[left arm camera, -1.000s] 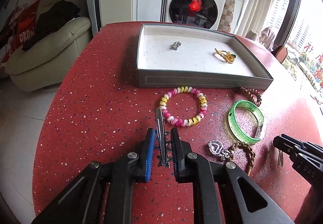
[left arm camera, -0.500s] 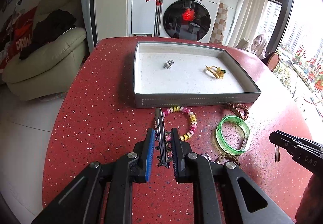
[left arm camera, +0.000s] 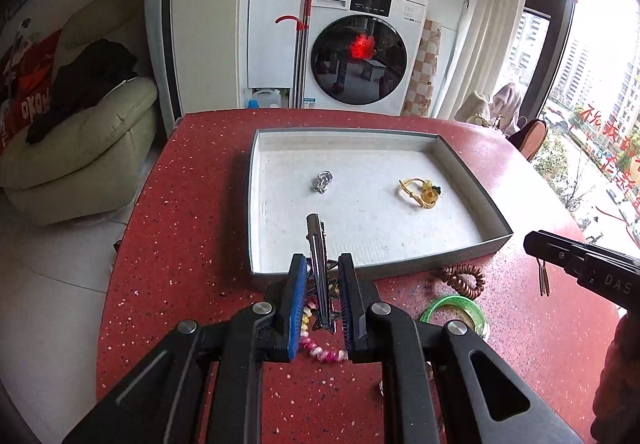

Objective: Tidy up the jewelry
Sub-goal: 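Carry both held hair clips over the grey tray, then open both tools to release the hair clips into the tray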

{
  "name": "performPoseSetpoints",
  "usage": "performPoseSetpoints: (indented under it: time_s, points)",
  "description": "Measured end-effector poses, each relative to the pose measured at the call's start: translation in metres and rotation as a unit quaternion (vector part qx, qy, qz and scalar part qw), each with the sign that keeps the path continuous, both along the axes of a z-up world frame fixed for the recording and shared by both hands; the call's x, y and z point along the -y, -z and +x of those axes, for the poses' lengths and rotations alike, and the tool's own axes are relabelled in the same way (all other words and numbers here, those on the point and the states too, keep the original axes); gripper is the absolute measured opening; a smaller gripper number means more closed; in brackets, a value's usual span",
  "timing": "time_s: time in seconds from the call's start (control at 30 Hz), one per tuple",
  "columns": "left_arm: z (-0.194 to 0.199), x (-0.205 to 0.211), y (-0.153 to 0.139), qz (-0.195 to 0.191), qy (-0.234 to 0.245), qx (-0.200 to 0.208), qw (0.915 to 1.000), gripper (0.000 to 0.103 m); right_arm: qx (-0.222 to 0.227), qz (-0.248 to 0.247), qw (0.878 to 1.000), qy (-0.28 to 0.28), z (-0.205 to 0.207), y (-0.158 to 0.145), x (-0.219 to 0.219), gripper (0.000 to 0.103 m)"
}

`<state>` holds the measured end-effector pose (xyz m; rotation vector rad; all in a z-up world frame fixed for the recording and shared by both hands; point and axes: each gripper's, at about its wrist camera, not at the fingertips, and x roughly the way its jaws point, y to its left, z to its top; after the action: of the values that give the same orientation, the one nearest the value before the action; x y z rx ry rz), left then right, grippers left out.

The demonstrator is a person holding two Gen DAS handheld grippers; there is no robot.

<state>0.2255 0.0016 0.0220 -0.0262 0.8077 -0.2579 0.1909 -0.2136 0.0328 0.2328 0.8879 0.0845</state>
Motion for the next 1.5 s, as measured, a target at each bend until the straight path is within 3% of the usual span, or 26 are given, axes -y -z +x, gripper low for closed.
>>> performPoseSetpoints:
  time_s: [0.27,0.63,1.03,1.3,1.33,1.4,1.43,1.5]
  points:
    - [0.049,0.017,0.0,0.012,0.004,-0.005,0.9999,0.034,-0.003,-0.002,1.0,-0.002,0.055,-0.003,0.006,0.019]
    - [0.102,0.037,0.035,0.038,-0.008,-0.043,0.9983,0.034,-0.031,-0.017,0.999,-0.001,0.109,0.025,0.011,0.019]
    - [0.112,0.052,0.075,0.081,0.0,-0.07,0.9942,0.034,-0.069,-0.011,0.997,0.015,0.124,0.069,0.024,0.019]
    - [0.112,0.054,0.074,0.098,0.001,-0.059,0.9934,0.036,-0.058,-0.061,0.996,0.001,0.12,0.071,0.009,0.019]
    - [0.112,0.055,0.073,0.103,-0.001,-0.057,0.993,0.04,-0.058,-0.066,0.996,-0.001,0.12,0.071,0.007,0.02]
    - [0.111,0.054,0.072,0.113,-0.012,-0.053,0.9921,0.067,-0.059,-0.069,0.996,-0.005,0.12,0.07,0.004,0.023]
    - [0.11,0.052,0.071,0.109,-0.017,-0.048,0.9928,0.081,-0.06,-0.065,0.996,-0.008,0.12,0.07,0.004,0.031]
    - [0.107,0.05,0.066,0.098,-0.021,-0.034,0.9943,0.081,-0.059,-0.056,0.997,-0.009,0.119,0.068,0.004,0.047]
